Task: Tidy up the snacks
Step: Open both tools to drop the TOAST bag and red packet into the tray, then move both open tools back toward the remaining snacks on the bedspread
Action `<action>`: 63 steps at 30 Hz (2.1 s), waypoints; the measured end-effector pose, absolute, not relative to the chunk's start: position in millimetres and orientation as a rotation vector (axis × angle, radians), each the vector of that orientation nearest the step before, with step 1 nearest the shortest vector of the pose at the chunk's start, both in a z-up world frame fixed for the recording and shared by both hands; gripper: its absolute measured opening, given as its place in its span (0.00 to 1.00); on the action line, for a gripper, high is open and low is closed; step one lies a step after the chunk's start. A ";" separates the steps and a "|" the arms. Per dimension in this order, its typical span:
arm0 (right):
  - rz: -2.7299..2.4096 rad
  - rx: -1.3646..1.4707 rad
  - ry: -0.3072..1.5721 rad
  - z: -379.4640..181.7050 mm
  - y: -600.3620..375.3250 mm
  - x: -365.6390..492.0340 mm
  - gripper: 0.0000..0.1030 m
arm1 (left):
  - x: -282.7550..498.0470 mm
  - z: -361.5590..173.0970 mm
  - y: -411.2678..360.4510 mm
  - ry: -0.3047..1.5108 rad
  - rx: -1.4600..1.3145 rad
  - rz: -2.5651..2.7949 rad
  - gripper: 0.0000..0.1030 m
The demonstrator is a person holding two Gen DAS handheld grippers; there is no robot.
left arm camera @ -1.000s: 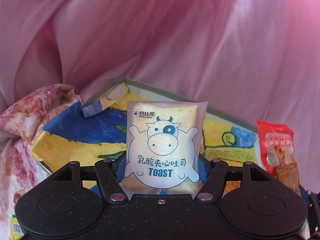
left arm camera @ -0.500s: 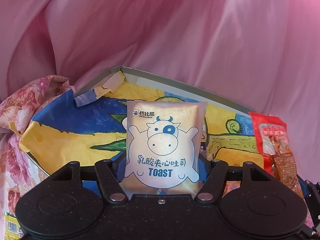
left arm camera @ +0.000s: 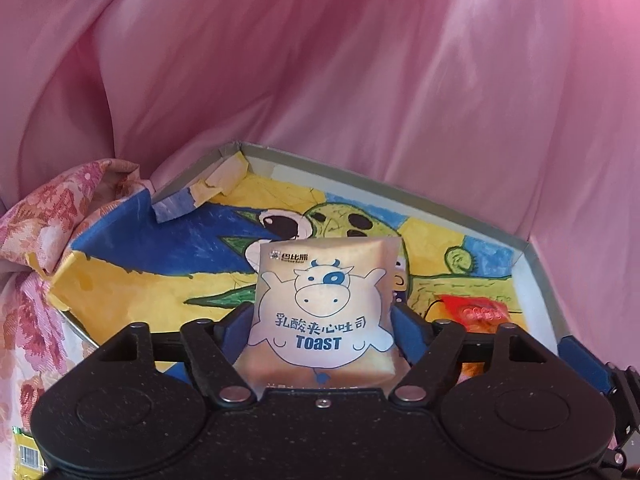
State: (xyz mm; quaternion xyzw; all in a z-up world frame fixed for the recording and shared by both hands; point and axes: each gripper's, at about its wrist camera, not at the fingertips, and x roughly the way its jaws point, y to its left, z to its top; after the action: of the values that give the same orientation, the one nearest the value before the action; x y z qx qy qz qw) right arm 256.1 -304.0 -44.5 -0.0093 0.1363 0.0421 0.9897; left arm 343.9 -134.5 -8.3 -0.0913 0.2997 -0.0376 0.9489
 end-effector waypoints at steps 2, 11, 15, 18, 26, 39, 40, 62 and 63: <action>0.083 -0.027 0.256 -41.4 -302.7 252.6 0.82 | 338.0 -4.8 -133.5 0.596 -0.182 -0.081 0.77; 0.047 -0.051 0.144 -15.5 -295.8 217.5 0.98 | 292.3 30.5 -120.3 0.457 -0.181 -0.090 0.90; 0.028 -0.031 0.087 0.6 -292.8 190.0 1.00 | 261.6 48.8 -110.7 0.382 -0.191 -0.078 0.95; 0.012 -0.010 0.052 11.1 -291.2 169.0 1.00 | 237.6 59.5 -102.7 0.350 -0.189 -0.075 0.98; -0.017 -0.001 -0.013 25.6 -277.8 113.1 1.00 | 173.2 65.9 -74.7 0.305 -0.153 -0.060 0.99; -0.023 -0.084 0.041 7.9 -257.3 30.6 1.00 | 77.6 28.0 -37.9 0.362 -0.094 -0.037 0.99; -0.018 -0.085 0.054 6.4 -256.1 26.3 1.00 | 72.6 24.0 -36.3 0.376 -0.091 -0.036 0.99; 0.093 -0.074 0.505 -46.9 -233.2 -2.7 1.00 | 49.8 -32.8 -21.6 0.689 -0.026 -0.064 0.98; 0.093 -0.072 0.509 -47.4 -233.3 -2.4 1.00 | 51.6 -33.8 -21.7 0.695 -0.030 -0.063 0.98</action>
State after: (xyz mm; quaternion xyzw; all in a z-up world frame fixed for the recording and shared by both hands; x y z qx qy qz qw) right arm -2.4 -233.3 -47.4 -0.0355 0.2517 0.0459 0.9661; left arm 51.6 -21.7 -33.8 -0.0149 0.3407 -0.0311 0.9395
